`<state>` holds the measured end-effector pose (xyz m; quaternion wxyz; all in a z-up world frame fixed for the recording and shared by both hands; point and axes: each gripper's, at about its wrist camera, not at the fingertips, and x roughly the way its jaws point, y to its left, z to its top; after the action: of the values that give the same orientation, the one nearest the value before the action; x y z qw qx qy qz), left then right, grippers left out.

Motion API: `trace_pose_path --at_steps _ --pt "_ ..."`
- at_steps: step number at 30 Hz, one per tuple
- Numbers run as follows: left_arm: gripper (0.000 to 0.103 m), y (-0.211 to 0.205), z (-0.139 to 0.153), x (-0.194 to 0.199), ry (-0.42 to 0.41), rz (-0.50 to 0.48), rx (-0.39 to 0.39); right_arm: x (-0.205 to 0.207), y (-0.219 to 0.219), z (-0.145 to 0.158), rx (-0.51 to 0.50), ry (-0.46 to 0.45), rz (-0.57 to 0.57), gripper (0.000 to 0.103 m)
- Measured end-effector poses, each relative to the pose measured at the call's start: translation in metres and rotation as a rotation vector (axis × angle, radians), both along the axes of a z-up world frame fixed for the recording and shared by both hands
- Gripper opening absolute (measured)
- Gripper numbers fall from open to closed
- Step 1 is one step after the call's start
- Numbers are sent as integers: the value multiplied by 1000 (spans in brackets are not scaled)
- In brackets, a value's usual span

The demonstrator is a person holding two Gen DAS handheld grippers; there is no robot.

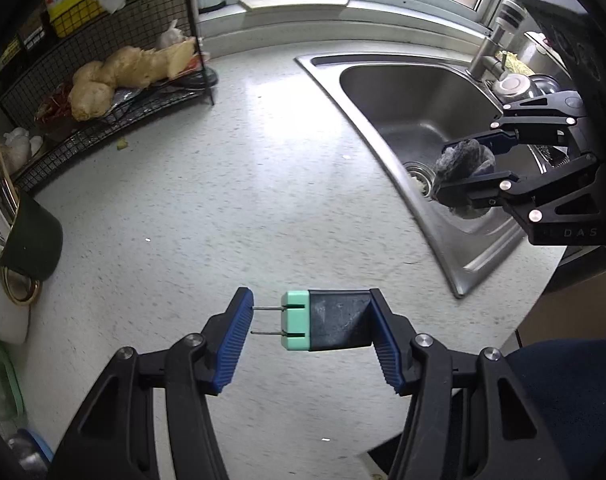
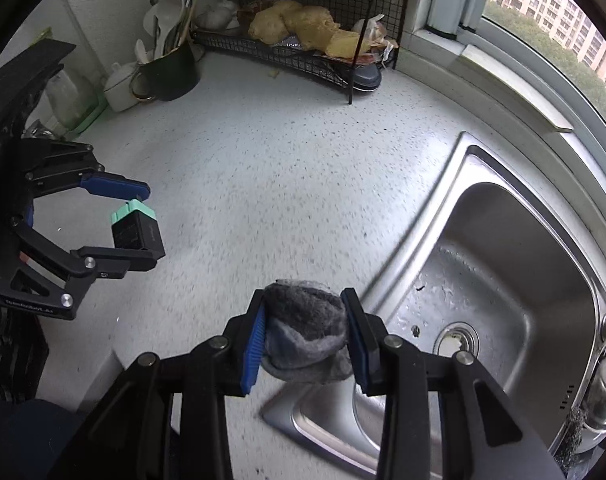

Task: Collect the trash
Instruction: 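Carry the adapter and grey cloth down over the red bin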

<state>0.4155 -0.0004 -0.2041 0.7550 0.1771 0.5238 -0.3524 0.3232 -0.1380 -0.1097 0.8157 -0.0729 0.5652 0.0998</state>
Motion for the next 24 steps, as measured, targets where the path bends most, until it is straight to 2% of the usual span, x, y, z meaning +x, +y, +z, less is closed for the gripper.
trace_pose_path --at_steps 9,17,21,24 --pt "55 -40 24 -81 -54 18 8 -79 -34 23 9 -63 29 34" --pt "55 -73 34 -162 -103 82 34 -143 -53 28 36 -114 85 34" --pt "55 -86 38 -203 -119 119 38 -176 -60 28 64 -120 122 34" --pt "55 -93 39 -225 -103 152 31 -193 -61 23 68 -101 145 34"
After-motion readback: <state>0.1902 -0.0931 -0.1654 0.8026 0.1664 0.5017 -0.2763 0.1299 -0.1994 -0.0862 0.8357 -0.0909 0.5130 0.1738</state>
